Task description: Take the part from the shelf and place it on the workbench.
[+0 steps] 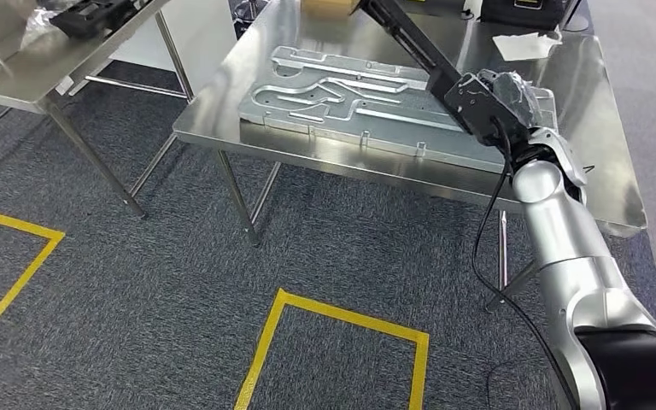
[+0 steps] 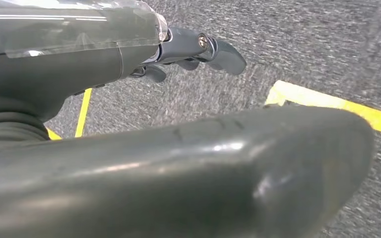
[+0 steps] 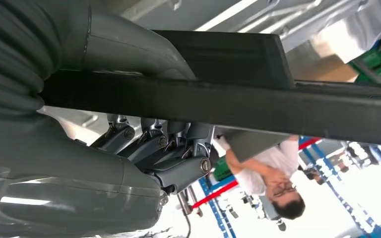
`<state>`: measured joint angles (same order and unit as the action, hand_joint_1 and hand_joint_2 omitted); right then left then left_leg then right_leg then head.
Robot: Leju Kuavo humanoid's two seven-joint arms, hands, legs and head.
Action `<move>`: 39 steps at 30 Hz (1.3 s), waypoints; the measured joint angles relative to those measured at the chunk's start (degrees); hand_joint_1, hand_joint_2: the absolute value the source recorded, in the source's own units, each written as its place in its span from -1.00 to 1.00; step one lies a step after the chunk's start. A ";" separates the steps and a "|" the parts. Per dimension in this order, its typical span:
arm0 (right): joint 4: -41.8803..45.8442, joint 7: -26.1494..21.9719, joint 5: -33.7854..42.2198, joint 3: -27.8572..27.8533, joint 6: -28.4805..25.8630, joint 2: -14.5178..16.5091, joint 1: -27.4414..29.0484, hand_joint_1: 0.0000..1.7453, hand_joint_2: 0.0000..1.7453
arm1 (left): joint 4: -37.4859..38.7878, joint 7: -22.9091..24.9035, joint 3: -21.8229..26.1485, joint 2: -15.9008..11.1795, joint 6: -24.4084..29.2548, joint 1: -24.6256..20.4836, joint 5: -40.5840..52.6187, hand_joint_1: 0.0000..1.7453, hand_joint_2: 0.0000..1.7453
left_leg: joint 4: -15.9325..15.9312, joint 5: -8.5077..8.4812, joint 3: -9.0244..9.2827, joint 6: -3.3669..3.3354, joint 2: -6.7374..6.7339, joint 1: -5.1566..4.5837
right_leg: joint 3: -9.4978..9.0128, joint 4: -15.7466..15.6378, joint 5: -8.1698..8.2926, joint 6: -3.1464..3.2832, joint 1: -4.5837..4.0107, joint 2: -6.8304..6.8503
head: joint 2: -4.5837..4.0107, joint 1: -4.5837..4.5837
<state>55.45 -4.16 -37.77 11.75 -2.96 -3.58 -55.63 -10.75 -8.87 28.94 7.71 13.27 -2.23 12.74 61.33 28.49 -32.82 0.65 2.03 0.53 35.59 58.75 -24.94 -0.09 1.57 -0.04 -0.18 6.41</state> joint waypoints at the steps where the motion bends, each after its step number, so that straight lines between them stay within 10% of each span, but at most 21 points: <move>1: -0.04 -0.01 0.05 -0.02 0.02 0.04 -0.24 1.00 1.00 | -0.01 0.01 0.10 -0.02 0.03 -0.07 -0.04 -1.00 -1.00 | 2.70 1.13 -1.37 0.25 -0.70 0.07 | -0.36 -0.08 -0.20 0.29 0.02 0.01 | 0.00 0.00; 5: -0.65 -0.03 0.11 -0.01 0.14 0.21 -0.71 1.00 1.00 | 0.01 0.16 0.53 0.02 0.10 -0.16 -0.19 -1.00 -1.00 | 14.04 4.55 -9.06 0.45 -1.63 0.23 | -1.72 -0.07 -1.49 0.67 -0.20 0.00 | 0.00 0.01; 9: -1.13 0.13 -0.38 0.01 -0.39 0.63 -1.05 1.00 1.00 | 0.02 0.28 0.93 0.03 0.39 -0.05 -0.28 -1.00 -1.00 | 1.51 -4.25 -5.84 -0.59 -1.82 -0.06 | -4.08 -0.17 -3.27 0.12 -0.32 0.10 | 0.00 0.00; 14: -1.24 0.81 -1.22 0.04 -1.10 0.82 -1.61 1.00 1.00 | 0.01 0.38 1.08 0.07 0.66 -0.08 -0.18 -1.00 -1.00 | -2.65 -5.19 -3.46 -2.13 -1.84 -0.39 | -4.82 0.45 -3.85 -1.70 -0.46 0.12 | 0.00 -0.01; 19: -1.33 1.05 -1.62 0.11 -1.28 0.76 -1.90 1.00 1.00 | -0.01 0.38 1.16 0.10 0.70 -0.22 -0.09 -1.00 -1.00 | -3.27 -4.10 -1.61 -3.28 -1.46 -0.50 | 4.04 14.09 -8.79 -2.29 -0.33 0.04 | -0.01 -0.03; 21: -1.42 1.16 -1.81 0.15 -1.27 0.74 -1.65 1.00 1.00 | -0.01 0.38 1.18 0.13 0.70 -0.19 -0.04 -1.00 -1.00 | -3.19 -3.19 -0.66 -3.33 -1.17 -0.72 | 6.24 14.65 -7.69 -2.09 -0.37 0.04 | -0.01 -0.03; 24: -1.46 1.35 -2.28 0.18 -1.30 0.74 -1.67 1.00 1.00 | 0.01 0.42 1.22 0.28 0.77 0.04 -0.02 -1.00 -1.00 | -3.11 -1.56 1.37 -3.17 -0.98 -1.04 | 3.76 4.36 0.06 -1.01 -0.87 0.03 | 0.01 -0.02; 26: -1.54 1.59 -2.54 0.21 -1.33 0.74 -1.90 1.00 1.00 | 0.04 0.39 1.27 0.47 0.87 -0.06 -0.02 -1.00 -1.00 | -3.26 -0.81 2.10 -2.69 -0.87 -1.05 | 2.55 0.13 2.28 -0.24 -1.45 -0.02 | 0.01 -0.07; 30: -1.56 2.02 -2.95 0.28 -1.40 0.89 -2.20 1.00 1.00 | 0.06 0.34 1.36 0.49 1.02 -0.24 -0.03 -1.00 -1.00 | -1.38 -0.42 2.30 -1.30 -0.96 -1.07 | 0.55 -1.15 1.53 0.80 -1.18 -0.10 | 0.00 -0.09; 36: -1.72 2.99 -4.07 0.32 -1.66 1.20 -2.07 1.00 1.00 | 0.06 0.36 1.69 0.46 1.11 -0.09 -0.03 -1.00 -1.00 | 12.51 4.23 -8.39 0.37 -1.65 0.20 | -3.33 -1.42 -1.52 0.97 -0.59 -0.09 | 0.01 -0.09; 39: -1.94 3.45 -4.67 0.33 -1.72 1.37 -1.84 1.00 1.00 | 0.07 0.39 1.93 0.46 1.15 0.07 -0.02 -1.00 -1.00 | 2.88 -3.55 -7.66 0.47 -1.84 0.44 | -6.15 -1.38 -3.82 0.23 -0.31 -0.11 | 0.01 -0.09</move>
<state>53.51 -0.71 -42.44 12.09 -4.67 -2.21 -57.47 -10.68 -8.48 30.87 8.17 14.43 -2.15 12.72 64.20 24.94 -40.48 1.12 0.20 0.97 29.45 57.37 -28.75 0.15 1.26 -0.15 -0.17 6.32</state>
